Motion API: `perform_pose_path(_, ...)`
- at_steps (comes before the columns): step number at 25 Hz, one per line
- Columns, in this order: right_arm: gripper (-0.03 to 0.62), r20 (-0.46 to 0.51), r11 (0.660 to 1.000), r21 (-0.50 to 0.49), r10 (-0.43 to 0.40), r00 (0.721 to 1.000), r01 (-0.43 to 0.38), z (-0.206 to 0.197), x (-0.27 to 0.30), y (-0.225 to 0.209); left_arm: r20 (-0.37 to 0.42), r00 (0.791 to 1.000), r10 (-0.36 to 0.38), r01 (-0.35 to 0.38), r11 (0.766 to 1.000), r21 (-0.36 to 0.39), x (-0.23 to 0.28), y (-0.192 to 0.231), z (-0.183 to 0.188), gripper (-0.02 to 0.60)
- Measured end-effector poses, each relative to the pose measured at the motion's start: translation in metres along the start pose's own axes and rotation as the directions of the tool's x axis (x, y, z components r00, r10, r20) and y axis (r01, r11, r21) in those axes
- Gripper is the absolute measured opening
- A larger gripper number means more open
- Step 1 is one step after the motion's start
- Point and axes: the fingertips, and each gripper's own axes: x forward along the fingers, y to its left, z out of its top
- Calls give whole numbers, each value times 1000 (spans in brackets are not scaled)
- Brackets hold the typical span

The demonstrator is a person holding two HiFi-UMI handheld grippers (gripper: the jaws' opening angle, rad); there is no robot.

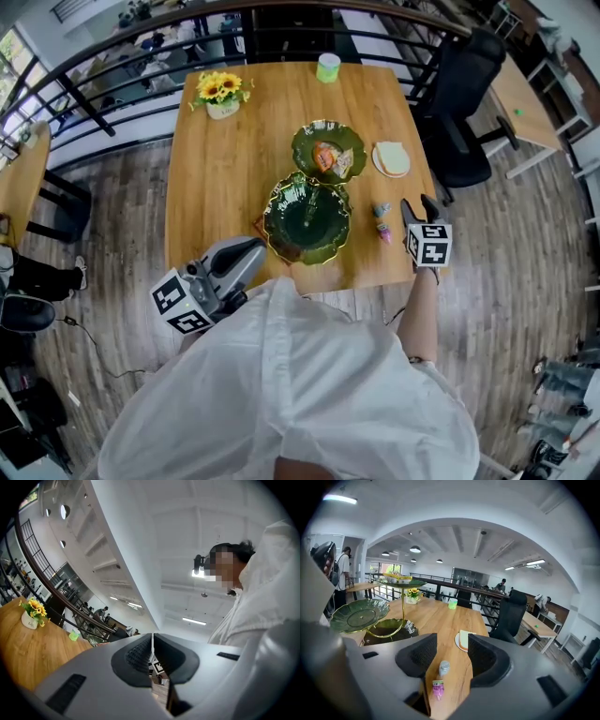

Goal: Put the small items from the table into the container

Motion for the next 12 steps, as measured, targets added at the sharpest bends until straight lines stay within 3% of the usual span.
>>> perform_pose_path(12,204,-191,996,20,86,978,-83,-78,43,12,-25,1000,8,-8,1000,-1,13,4,-9,9)
